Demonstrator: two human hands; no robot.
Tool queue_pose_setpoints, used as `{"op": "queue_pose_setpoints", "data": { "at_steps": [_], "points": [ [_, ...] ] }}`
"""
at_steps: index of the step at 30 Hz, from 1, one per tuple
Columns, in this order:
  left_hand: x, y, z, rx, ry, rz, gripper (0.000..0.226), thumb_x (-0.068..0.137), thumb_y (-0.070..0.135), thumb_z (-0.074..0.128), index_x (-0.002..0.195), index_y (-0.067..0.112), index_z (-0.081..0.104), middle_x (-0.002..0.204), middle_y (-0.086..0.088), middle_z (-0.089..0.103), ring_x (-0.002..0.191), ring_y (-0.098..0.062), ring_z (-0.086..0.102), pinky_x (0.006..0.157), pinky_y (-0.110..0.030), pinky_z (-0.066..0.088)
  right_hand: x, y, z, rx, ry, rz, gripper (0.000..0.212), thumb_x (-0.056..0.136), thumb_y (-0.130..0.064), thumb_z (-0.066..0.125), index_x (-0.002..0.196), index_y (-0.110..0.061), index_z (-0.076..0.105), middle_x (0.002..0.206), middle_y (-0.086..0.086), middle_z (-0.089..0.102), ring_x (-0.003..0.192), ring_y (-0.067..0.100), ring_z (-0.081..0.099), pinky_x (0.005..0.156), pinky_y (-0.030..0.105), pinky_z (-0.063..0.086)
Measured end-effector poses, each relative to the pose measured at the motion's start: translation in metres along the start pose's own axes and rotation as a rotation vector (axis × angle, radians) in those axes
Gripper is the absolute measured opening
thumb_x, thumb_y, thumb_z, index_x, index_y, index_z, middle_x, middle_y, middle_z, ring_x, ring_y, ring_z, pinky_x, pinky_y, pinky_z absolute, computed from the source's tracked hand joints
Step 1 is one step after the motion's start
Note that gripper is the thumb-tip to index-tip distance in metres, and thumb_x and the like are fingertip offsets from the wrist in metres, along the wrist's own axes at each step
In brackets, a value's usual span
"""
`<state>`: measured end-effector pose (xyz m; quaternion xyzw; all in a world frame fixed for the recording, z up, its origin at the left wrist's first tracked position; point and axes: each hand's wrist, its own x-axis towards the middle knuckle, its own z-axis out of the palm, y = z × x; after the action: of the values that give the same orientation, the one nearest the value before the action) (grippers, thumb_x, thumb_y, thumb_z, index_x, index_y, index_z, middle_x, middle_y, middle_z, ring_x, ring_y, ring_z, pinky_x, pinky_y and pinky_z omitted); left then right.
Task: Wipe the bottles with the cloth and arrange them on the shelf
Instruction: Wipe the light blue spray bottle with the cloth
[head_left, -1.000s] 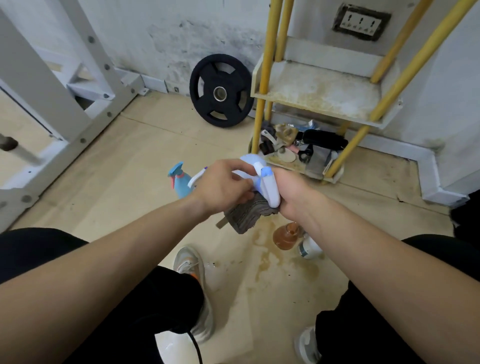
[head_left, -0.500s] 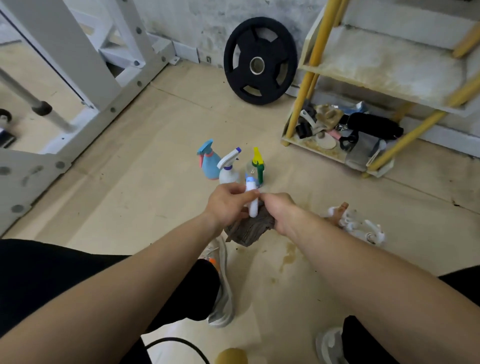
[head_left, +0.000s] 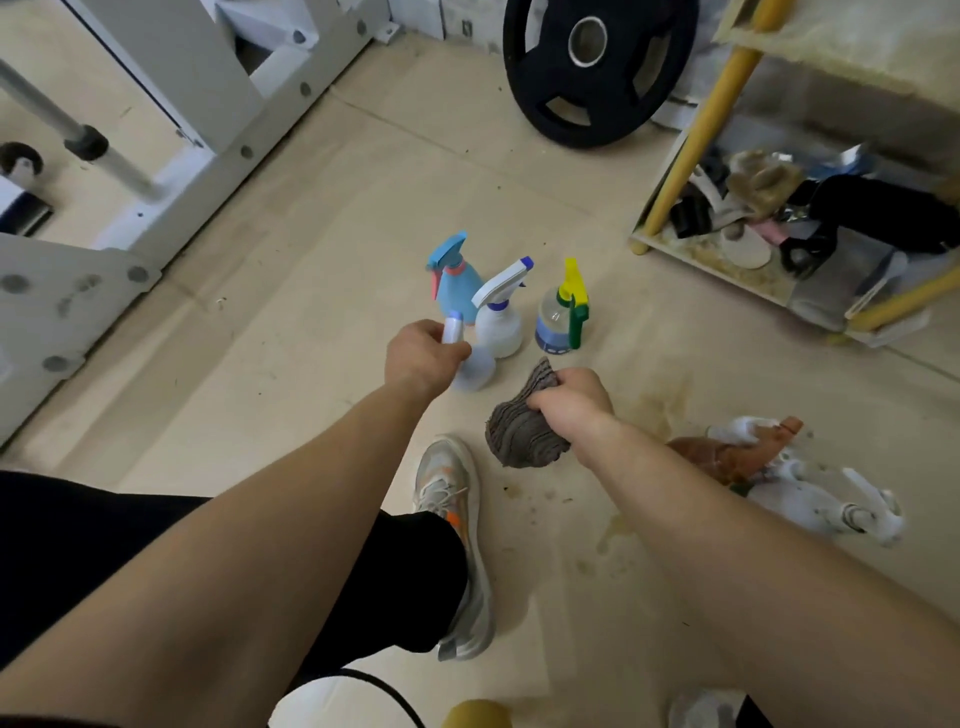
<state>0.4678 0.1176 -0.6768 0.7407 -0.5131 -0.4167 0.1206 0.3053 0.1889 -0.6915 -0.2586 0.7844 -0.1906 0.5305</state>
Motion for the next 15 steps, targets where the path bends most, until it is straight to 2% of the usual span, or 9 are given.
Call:
{"op": "queue_pose_setpoints", "data": {
  "at_steps": [4,6,10,13,15],
  "points": [
    [0.023,-0.004,-0.005,0.136,0.04,0.086,0.008,0.088,0.022,0.064,0.094,0.019,0.07,0.08,-0.002,0.062,0.073,-0.024,0.056,0.057,-0.026,0.041,0.015,-0.003,0.01,-0.04,-0.029,-0.035,0.014,0.085,-0.008,0.064,0.097,-0.009,0.072,0.096,0.014,0.073,0.089,0.035,0.07,0.087,0.048,0.06],
    [0.031,-0.004,-0.007,0.151,0.073,0.107,0.011,0.092,0.027,0.06,0.09,0.02,0.069,0.08,-0.002,0.063,0.073,-0.025,0.056,0.053,-0.025,0.037,0.02,-0.003,0.012,-0.048,-0.031,-0.036,0.014,0.085,-0.007,0.064,0.097,-0.009,0.072,0.096,0.015,0.073,0.09,0.035,0.07,0.088,0.048,0.06],
    [0.044,0.001,-0.01,0.099,0.138,0.091,0.018,0.093,0.028,0.057,0.094,0.017,0.072,0.082,-0.003,0.066,0.072,-0.025,0.057,0.055,-0.026,0.038,0.027,0.002,0.011,-0.053,-0.037,-0.035,0.008,0.088,-0.006,0.063,0.09,-0.011,0.069,0.094,0.015,0.073,0.09,0.035,0.07,0.088,0.049,0.06],
    [0.048,0.004,-0.011,0.041,0.156,0.092,0.017,0.094,0.027,0.056,0.092,0.021,0.072,0.073,0.004,0.064,0.065,-0.016,0.055,0.054,-0.024,0.04,0.03,0.007,0.009,-0.048,-0.034,-0.028,0.013,0.089,-0.005,0.063,0.082,-0.017,0.066,0.093,0.013,0.072,0.089,0.034,0.07,0.087,0.048,0.06],
    [0.05,0.005,-0.011,0.033,0.148,0.097,0.017,0.094,0.029,0.056,0.089,0.021,0.071,0.071,0.006,0.064,0.067,-0.017,0.056,0.058,-0.025,0.045,0.03,0.009,0.007,-0.052,-0.032,-0.028,0.013,0.089,-0.005,0.063,0.084,-0.016,0.067,0.094,0.013,0.072,0.089,0.034,0.069,0.087,0.048,0.061]
  ]
}}
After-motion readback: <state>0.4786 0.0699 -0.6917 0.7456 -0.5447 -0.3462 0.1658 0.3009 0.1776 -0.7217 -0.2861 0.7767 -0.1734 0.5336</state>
